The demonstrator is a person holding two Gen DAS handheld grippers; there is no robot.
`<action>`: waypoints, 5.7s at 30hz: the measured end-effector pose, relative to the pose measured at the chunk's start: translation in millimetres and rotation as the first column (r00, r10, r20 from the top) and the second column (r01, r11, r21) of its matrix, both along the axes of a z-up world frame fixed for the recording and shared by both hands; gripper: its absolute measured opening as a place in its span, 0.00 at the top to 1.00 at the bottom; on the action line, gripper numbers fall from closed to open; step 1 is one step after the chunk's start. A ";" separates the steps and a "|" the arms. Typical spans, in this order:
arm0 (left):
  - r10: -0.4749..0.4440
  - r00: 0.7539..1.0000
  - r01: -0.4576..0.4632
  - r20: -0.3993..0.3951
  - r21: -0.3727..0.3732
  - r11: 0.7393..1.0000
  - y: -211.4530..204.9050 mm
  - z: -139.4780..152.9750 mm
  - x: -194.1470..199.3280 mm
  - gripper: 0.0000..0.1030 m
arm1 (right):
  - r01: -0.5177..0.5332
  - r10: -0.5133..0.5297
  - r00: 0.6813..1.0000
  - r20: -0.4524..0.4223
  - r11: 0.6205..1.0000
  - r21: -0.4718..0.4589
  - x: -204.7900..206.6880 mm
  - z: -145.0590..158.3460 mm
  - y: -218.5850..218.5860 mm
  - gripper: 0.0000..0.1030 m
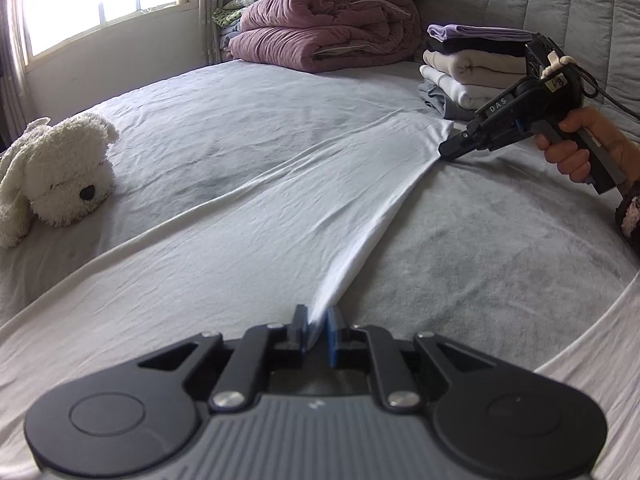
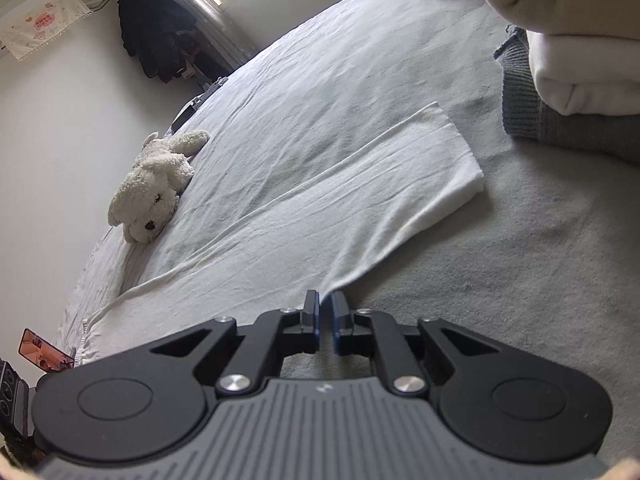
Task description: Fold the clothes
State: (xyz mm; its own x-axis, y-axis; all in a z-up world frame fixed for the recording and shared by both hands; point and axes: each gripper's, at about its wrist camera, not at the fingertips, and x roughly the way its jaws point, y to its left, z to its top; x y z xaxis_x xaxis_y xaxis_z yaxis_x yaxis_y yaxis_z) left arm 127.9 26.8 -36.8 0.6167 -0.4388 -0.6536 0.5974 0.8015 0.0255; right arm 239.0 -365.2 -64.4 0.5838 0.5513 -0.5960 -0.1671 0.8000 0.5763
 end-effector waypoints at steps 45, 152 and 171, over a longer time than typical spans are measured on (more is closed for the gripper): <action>0.288 0.951 -0.308 -0.111 -0.405 0.861 49.8 -28.8 96.6 0.62 | -0.387 0.603 0.787 0.132 0.648 -0.656 65.3 17.8 258.6 0.71; 0.761 0.644 -0.726 -0.077 -0.374 0.577 249.4 11.0 -105.7 0.44 | -0.124 0.278 0.929 0.246 0.858 -0.499 -159.8 85.8 291.0 0.42; 0.793 0.595 -0.771 -0.131 -0.372 0.517 272.9 -13.0 -79.0 0.74 | -0.390 0.561 0.793 0.237 0.766 -0.511 -35.5 48.8 459.9 0.36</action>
State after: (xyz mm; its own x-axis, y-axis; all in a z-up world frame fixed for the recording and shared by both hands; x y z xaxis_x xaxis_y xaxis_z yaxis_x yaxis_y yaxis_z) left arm 48.8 299.7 -49.8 0.8537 0.0511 -0.5182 -0.2679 0.8965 -0.3530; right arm 203.5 94.8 -15.6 0.5273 0.5637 -0.6357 -0.7140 0.6996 0.0281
